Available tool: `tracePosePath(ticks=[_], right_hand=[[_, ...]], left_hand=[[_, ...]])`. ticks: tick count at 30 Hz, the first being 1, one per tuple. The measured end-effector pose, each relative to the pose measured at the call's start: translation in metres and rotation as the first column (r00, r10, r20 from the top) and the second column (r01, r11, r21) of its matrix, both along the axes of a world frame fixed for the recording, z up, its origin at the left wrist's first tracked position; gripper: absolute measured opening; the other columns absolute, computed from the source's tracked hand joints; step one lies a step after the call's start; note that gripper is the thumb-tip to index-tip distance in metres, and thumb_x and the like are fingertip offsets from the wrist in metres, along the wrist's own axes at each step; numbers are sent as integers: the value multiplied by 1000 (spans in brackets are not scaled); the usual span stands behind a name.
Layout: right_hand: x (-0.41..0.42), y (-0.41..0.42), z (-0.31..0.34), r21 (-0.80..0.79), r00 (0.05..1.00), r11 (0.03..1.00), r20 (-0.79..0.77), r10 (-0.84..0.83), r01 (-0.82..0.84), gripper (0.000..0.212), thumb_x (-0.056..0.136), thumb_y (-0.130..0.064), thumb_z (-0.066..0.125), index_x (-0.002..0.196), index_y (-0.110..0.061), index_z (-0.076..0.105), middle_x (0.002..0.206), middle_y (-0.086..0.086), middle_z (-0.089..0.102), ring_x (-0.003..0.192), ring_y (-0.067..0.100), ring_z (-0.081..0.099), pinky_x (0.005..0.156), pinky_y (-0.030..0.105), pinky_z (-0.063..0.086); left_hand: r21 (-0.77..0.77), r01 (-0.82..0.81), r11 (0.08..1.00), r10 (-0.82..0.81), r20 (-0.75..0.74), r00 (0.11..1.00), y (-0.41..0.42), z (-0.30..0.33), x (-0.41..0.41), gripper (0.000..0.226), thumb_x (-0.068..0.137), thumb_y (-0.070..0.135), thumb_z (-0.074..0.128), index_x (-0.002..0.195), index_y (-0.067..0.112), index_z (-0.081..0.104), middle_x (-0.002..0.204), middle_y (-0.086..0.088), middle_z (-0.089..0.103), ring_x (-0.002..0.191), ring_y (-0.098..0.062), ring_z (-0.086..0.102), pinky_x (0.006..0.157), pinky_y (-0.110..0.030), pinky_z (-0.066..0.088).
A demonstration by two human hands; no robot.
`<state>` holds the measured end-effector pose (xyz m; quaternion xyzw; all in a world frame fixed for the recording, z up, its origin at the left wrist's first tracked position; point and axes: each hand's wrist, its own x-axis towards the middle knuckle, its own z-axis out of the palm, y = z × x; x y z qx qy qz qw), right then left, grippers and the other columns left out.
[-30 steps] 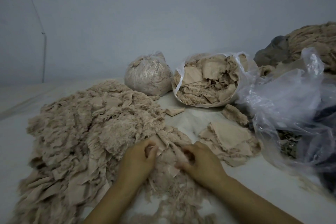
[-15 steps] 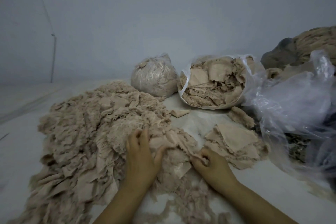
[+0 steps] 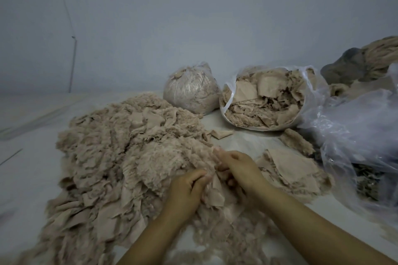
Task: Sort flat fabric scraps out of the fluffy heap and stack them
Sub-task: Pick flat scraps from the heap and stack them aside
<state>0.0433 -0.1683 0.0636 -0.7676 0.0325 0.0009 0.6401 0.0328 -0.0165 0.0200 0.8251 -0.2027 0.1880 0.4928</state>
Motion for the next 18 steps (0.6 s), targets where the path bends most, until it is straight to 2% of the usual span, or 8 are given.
tracePosePath(ticks=[3,7,9,10,12,13,15,18], right_hand=[[18,13,6,84,974,996,-222,41,-22,34,81,-42,72,85,-8,68,63,3,61,52,15,51,45,21,39],[36,21,1,297,979,949,-201,-46,105,6,91,-11,62,88,-10,58,82,9,66,70,22,60,56,25,48],[43,21,4,235,985,958,-97,-145,165,23,96,-12,54,75,-15,45,72,6,53,65,18,49,55,23,43],[46,21,6,149,982,971,-31,-187,189,30,97,-14,51,71,-17,36,68,3,43,61,15,40,51,18,37],[50,24,9,77,971,971,58,-230,225,32,100,-16,45,71,-17,31,70,0,37,61,12,34,49,15,33],[52,26,11,119,969,965,59,-242,233,28,101,-15,43,74,-16,35,73,1,42,65,13,39,55,17,38],[57,29,18,327,961,911,30,-276,252,21,100,-8,41,80,-13,41,82,6,51,75,17,49,68,30,47],[60,27,41,534,951,825,111,-288,187,26,100,-5,40,76,-14,39,72,4,44,67,15,43,63,32,40]], left_hand=[[76,42,996,-46,40,998,-1,2,-3,22,90,13,62,69,16,66,62,9,60,65,-2,56,61,-14,40],[268,-78,960,29,185,982,10,26,-7,37,86,54,52,86,23,72,81,11,62,77,0,52,70,-10,37],[493,-188,849,83,228,970,20,32,-5,55,79,70,46,106,27,67,107,10,56,102,-6,45,89,-17,34],[637,-208,742,113,188,976,26,30,-5,66,74,77,43,118,30,60,120,9,48,114,-10,38,99,-23,29],[819,-131,558,139,63,988,34,14,-7,83,67,83,39,135,36,40,137,8,32,126,-15,24,108,-35,19],[844,-77,530,139,3,990,38,5,-8,87,68,83,41,141,36,30,142,10,26,129,-15,20,109,-36,17],[813,-48,581,142,-43,989,45,-7,-5,90,74,75,46,147,33,16,149,11,21,133,-13,19,109,-32,18],[740,-135,658,188,12,982,55,-12,10,78,85,50,50,149,24,14,154,6,22,136,-12,26,109,-24,20]])
